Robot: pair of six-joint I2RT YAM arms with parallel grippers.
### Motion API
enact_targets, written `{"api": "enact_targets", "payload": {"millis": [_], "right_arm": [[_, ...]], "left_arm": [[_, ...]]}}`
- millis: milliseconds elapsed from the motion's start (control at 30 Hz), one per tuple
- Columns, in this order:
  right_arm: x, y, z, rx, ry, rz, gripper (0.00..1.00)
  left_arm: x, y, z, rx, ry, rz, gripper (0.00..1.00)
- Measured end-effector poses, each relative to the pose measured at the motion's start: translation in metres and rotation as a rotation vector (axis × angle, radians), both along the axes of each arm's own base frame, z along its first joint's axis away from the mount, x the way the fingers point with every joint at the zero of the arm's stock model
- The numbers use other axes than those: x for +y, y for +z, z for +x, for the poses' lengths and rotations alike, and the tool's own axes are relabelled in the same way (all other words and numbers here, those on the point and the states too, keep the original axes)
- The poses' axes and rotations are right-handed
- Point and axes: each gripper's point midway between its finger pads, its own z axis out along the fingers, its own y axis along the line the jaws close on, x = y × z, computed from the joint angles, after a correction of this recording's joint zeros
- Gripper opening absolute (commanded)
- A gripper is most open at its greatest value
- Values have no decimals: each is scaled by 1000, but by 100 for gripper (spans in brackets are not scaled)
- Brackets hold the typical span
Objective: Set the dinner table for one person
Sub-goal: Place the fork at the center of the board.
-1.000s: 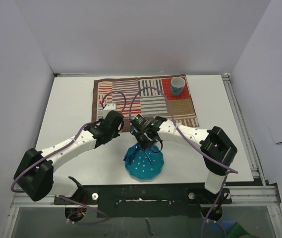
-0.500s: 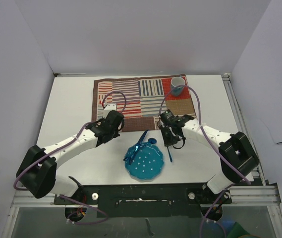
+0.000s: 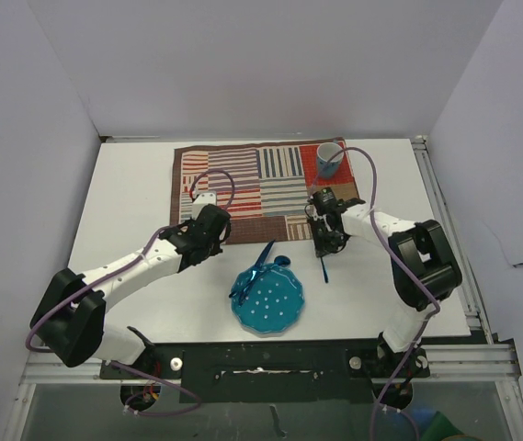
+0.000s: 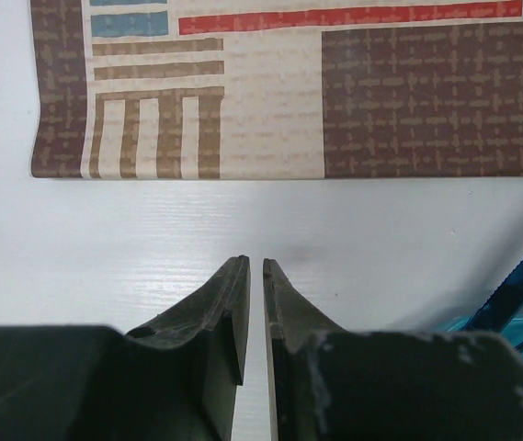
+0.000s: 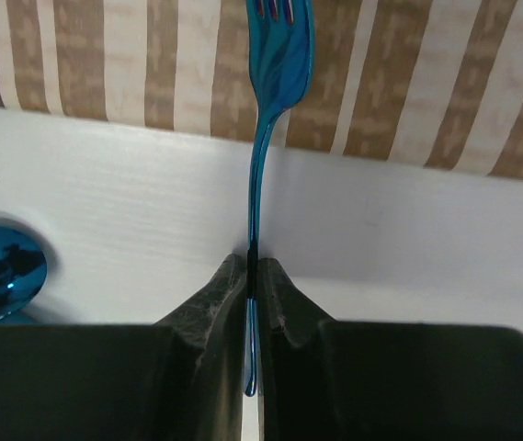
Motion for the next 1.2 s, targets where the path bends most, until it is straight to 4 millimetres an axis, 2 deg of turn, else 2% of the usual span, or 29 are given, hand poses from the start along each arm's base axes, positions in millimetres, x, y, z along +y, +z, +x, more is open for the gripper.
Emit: {"api": "enact_targets", "payload": {"millis": [133, 167, 233, 333, 367, 533, 667, 800, 900, 1000, 1200], "right_arm": [[-1, -1, 22, -11, -6, 9, 0], [-1, 0, 25, -16, -5, 10, 11], [0, 0, 33, -28, -4, 13, 43], [2, 1, 38, -41, -6, 18, 68], [2, 1, 38, -42, -4, 17, 72], [-1, 10, 31, -65, -6, 2, 75], [4, 44, 20, -136, 0, 14, 75], [34, 93, 3, -249, 58, 97, 74], [59, 113, -17, -268, 121, 175, 73], [79, 110, -35, -230, 169, 233, 73], [92, 73, -69, -90, 192, 269, 72]], "left_arm": [[0, 0, 0, 1, -1, -1, 13], [0, 0, 0, 1, -1, -1, 13], [0, 0, 0, 1, -1, -2, 13], [-1, 0, 0, 1, -2, -2, 13], [-1, 0, 0, 1, -2, -2, 13], [-1, 0, 0, 1, -3, -4, 13], [-3, -2, 0, 5, -5, -7, 13], [-3, -4, 0, 11, -8, -8, 13], [-4, -4, 0, 13, -9, -9, 13], [-4, -7, 0, 19, -9, -4, 13], [-13, -11, -1, 40, -41, -34, 13]]}}
